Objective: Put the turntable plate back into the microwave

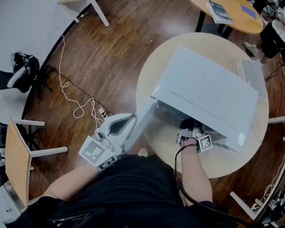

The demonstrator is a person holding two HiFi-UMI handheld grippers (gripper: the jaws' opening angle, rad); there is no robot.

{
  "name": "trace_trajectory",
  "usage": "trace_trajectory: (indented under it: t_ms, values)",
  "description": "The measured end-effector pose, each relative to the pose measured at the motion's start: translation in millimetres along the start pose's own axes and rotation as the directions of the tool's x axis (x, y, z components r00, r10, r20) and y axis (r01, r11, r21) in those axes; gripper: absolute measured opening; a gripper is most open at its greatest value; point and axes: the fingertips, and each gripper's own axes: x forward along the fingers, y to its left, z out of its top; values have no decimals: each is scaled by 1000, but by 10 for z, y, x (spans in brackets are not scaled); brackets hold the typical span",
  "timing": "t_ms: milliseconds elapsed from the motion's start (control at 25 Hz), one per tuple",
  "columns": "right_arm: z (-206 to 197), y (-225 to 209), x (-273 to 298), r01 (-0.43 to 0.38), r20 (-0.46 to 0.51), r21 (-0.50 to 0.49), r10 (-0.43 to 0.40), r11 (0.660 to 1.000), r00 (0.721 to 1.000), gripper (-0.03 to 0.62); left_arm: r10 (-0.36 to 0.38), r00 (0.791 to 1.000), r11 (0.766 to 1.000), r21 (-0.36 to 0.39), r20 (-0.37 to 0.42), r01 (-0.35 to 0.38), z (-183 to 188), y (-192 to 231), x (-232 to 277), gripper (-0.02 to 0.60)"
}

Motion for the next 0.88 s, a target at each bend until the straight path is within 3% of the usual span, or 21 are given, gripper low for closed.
trace_trajectory:
  t_ms: [880]
  values:
    - [-36, 78, 198, 18, 25, -23, -17, 1000, 1000, 41, 19, 999, 1000, 9, -31, -19, -52, -5, -112, 6]
